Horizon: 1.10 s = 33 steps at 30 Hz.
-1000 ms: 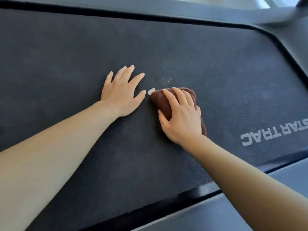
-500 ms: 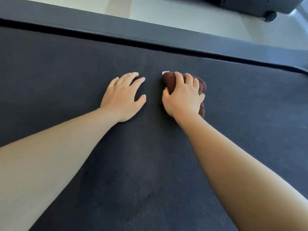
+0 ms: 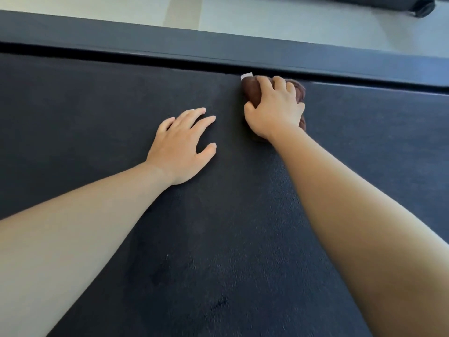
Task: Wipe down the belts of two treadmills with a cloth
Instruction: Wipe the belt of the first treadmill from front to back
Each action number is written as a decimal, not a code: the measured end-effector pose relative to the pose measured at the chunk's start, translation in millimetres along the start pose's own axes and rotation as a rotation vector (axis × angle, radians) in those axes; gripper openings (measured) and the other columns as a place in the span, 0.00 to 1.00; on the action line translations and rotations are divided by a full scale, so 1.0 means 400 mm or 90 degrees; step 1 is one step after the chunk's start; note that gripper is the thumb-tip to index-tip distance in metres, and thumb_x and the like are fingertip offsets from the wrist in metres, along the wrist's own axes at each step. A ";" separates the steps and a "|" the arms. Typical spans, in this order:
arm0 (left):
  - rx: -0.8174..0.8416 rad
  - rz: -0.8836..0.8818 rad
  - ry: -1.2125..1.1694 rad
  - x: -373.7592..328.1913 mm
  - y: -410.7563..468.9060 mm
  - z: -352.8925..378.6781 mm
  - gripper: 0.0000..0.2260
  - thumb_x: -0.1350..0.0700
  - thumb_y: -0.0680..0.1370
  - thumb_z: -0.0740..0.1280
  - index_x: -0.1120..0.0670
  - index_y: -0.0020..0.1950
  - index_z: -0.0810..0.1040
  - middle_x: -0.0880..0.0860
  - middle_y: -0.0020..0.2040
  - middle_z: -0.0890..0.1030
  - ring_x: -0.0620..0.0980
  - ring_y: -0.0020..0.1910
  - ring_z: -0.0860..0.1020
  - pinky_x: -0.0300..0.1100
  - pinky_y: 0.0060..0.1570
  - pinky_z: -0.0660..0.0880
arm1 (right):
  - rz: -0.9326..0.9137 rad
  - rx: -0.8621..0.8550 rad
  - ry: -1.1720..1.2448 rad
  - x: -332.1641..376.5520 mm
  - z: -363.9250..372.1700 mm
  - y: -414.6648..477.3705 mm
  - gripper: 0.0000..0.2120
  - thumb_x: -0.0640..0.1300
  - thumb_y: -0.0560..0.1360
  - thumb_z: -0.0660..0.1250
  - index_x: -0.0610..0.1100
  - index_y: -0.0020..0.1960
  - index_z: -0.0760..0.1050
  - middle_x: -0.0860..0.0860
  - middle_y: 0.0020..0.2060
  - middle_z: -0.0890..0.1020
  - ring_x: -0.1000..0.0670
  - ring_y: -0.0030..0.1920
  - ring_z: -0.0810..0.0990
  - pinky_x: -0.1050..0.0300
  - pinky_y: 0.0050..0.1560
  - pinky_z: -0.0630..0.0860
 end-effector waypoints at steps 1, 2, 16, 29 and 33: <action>-0.004 0.001 -0.003 0.001 0.000 0.002 0.24 0.45 0.78 0.58 0.47 0.73 0.63 0.46 0.75 0.60 0.44 0.74 0.55 0.48 0.72 0.49 | -0.003 0.003 -0.007 0.000 -0.001 -0.028 0.28 0.55 0.76 0.59 0.52 0.74 0.61 0.47 0.73 0.63 0.43 0.72 0.59 0.37 0.64 0.62; -0.007 0.001 -0.004 0.001 0.001 0.003 0.24 0.44 0.78 0.58 0.47 0.73 0.63 0.46 0.75 0.60 0.44 0.74 0.55 0.48 0.72 0.49 | -0.002 0.006 -0.014 0.003 0.000 -0.059 0.28 0.55 0.76 0.59 0.52 0.74 0.61 0.47 0.73 0.63 0.43 0.72 0.58 0.37 0.63 0.63; 0.134 0.179 -0.029 0.067 -0.332 -0.074 0.23 0.48 0.81 0.55 0.52 0.76 0.59 0.52 0.77 0.55 0.52 0.76 0.52 0.51 0.74 0.49 | 0.106 -0.037 -0.023 0.143 0.019 -0.689 0.28 0.56 0.75 0.61 0.54 0.74 0.60 0.51 0.74 0.62 0.44 0.73 0.57 0.38 0.60 0.65; 0.122 0.215 -0.031 0.160 -0.586 -0.133 0.28 0.43 0.76 0.48 0.50 0.73 0.65 0.50 0.76 0.61 0.52 0.75 0.58 0.49 0.72 0.53 | 0.063 -0.022 -0.034 0.259 0.049 -0.699 0.25 0.55 0.76 0.59 0.54 0.72 0.63 0.50 0.72 0.65 0.44 0.72 0.59 0.37 0.62 0.64; 0.137 0.226 -0.018 0.177 -0.619 -0.138 0.32 0.40 0.74 0.43 0.49 0.75 0.62 0.49 0.77 0.59 0.51 0.76 0.55 0.47 0.73 0.51 | 0.075 -0.026 -0.024 0.271 0.051 -0.621 0.25 0.55 0.76 0.59 0.53 0.71 0.63 0.49 0.70 0.66 0.44 0.72 0.60 0.37 0.63 0.63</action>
Point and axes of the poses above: each hand's wrist, its own y-axis towards the middle knuckle, its own z-axis out of the palm, x = y × z, the point moved 3 cm from there along y, towards the middle knuckle
